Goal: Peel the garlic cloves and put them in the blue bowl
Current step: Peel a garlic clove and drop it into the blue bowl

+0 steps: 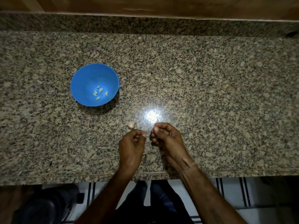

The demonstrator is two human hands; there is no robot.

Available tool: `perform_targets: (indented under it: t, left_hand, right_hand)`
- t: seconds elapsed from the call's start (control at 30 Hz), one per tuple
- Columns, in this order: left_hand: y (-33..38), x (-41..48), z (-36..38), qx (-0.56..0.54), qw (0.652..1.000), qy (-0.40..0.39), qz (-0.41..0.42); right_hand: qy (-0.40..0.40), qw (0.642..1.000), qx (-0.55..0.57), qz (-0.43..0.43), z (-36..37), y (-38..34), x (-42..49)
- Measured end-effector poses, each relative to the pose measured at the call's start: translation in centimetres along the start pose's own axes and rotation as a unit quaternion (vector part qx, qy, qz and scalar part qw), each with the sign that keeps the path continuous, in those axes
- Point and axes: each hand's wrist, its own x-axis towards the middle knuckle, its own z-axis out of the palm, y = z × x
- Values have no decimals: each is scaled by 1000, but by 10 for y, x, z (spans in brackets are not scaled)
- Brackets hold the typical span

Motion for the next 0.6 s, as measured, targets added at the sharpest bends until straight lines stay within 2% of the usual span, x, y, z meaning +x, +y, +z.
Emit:
perform_targets:
  t: [0.23,0.43,0.6]
  left_hand:
    - [13,0,-5,-81,996,-46,-7]
    - [15,-2,-10,-50,998,-33,19]
    - [17,-2,-15,-25,997,-58,52]
  right_hand:
    - [-17,996,-71,-45,-2,3,-8]
    - [-37,983,-144,-105,-3,-1,-9]
    - [-29,973,-189,-129,-6,2,-7]
